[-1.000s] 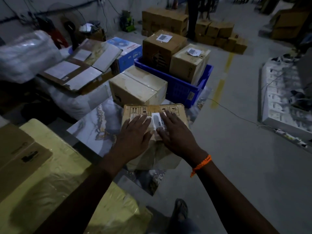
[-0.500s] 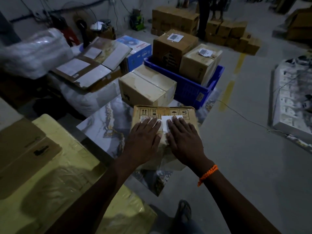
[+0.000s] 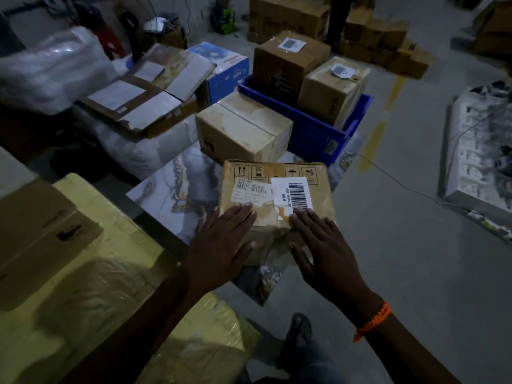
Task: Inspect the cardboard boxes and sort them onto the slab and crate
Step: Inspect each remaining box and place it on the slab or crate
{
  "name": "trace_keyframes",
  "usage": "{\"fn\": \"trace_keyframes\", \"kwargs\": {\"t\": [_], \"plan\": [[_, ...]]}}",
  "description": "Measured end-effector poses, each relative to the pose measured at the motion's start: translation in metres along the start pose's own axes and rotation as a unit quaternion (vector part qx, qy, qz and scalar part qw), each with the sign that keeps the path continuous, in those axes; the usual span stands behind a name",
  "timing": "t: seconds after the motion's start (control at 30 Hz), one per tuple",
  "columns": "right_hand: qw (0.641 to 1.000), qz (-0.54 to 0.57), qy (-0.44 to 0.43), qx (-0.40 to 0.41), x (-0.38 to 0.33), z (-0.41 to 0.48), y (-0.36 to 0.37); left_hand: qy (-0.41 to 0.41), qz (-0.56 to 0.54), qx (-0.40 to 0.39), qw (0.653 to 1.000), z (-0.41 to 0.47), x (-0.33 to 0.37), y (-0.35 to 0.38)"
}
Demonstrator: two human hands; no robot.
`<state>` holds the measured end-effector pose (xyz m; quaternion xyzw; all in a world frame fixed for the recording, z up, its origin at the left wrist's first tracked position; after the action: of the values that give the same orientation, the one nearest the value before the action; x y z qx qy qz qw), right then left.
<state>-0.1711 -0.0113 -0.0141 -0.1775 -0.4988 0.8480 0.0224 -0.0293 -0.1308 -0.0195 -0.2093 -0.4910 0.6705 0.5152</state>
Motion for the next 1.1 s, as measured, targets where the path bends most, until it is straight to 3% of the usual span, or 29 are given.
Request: {"fn": "trace_keyframes", "kwargs": {"t": [0.17,0.27,0.33,0.4,0.47,0.53,0.57,0.63,0.73,0.87,0.97,1.1], "plan": [[0.999,0.034,0.027,0.005,0.003,0.003,0.000,-0.021,-0.028,0.008,0.999,0.000,-0.001,0.003],[0.993,0.107,0.050,0.031,0.007,0.014,-0.014,-0.051,-0.122,0.041,0.990,0.008,-0.008,-0.007],[0.986,0.121,0.091,0.070,0.022,0.025,-0.027,-0.131,-0.183,0.097,0.969,0.017,-0.024,-0.024],[0.969,0.122,0.192,0.094,0.054,0.038,-0.033,-0.252,-0.211,0.137,0.934,0.025,-0.048,-0.035],[0.927,0.183,0.326,0.038,0.084,0.047,-0.021,-0.364,-0.269,0.092,0.887,0.029,-0.070,-0.020],[0.849,0.316,0.420,-0.049,0.089,0.050,0.003,-0.400,-0.358,0.031,0.843,0.035,-0.076,0.000],[0.814,0.369,0.441,-0.081,0.085,0.050,0.012,-0.397,-0.377,0.014,0.837,0.036,-0.078,0.005],[0.797,0.404,0.441,-0.088,0.078,0.050,0.018,-0.389,-0.395,0.007,0.832,0.032,-0.079,0.007],[0.817,0.403,0.411,-0.036,0.075,0.043,0.010,-0.381,-0.451,0.034,0.806,0.022,-0.079,0.002],[0.803,0.444,0.397,0.024,0.084,0.005,0.007,-0.380,-0.505,0.052,0.773,0.001,-0.072,0.008],[0.816,0.418,0.394,0.059,0.092,-0.031,0.012,-0.409,-0.526,0.083,0.741,-0.023,-0.071,0.018],[0.774,0.449,0.441,0.067,0.093,-0.079,0.034,-0.476,-0.530,0.117,0.692,-0.072,-0.069,0.033]]}}
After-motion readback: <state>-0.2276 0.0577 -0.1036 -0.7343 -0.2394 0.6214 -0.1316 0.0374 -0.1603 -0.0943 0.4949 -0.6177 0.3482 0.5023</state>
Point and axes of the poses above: each hand's wrist, its own z-axis towards the middle knuckle, its own y-axis out of the palm, x = y × z, the point moved 10 cm from there along z, towards the middle knuckle, and after that the axes turned 13 degrees about x, right-handed, at the moved point
